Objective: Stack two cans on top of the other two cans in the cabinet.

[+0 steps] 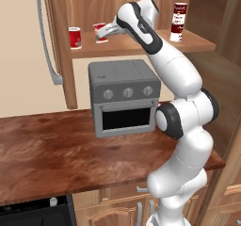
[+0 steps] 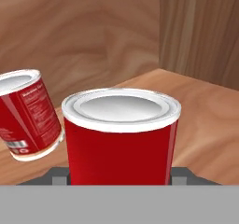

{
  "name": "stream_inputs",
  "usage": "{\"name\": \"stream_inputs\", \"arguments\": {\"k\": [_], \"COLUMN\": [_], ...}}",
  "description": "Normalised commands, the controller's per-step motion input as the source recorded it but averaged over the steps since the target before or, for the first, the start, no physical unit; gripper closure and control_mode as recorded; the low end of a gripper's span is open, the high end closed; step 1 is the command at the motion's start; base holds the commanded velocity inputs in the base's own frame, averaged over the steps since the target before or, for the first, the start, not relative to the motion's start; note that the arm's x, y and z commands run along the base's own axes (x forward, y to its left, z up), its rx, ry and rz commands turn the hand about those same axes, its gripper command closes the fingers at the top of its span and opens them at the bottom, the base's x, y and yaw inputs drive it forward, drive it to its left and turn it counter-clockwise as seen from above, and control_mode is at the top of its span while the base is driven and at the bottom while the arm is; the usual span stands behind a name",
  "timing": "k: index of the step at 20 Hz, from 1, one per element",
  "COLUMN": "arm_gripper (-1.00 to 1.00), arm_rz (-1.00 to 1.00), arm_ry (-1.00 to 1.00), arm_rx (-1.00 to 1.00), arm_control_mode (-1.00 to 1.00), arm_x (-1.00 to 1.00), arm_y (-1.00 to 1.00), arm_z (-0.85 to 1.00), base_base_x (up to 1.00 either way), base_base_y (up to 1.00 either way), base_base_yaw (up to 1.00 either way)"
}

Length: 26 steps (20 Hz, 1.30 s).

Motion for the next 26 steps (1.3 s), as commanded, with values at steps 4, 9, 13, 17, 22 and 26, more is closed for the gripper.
{"name": "stream_inputs", "arguments": {"k": [4, 9, 13, 17, 22, 26], "arm_gripper": [1.0, 1.0, 1.0, 1.0, 1.0, 1.0], "arm_rz": [0.0, -0.02, -0.02, -0.02, 0.0, 0.0], "arm_ry": [-0.02, 0.0, 0.0, 0.0, -0.06, -0.19], "arm_rx": [-0.01, 0.0, 0.0, 0.0, 0.0, 0.0], "arm_control_mode": [-1.0, -1.0, -1.0, -1.0, -1.0, -1.0], "arm_x": [-0.04, -0.28, -0.33, -0.36, -0.34, -0.18], "arm_y": [0.0, -0.12, -0.12, -0.06, 0.0, 0.01], "arm_z": [0.0, 0.03, 0.04, 0.01, 0.03, 0.19], "base_base_x": [0.0, 0.0, 0.0, 0.0, 0.0, 0.0], "base_base_y": [0.0, 0.0, 0.0, 0.0, 0.0, 0.0], "base_base_yaw": [0.0, 0.0, 0.0, 0.0, 0.0, 0.0]}}
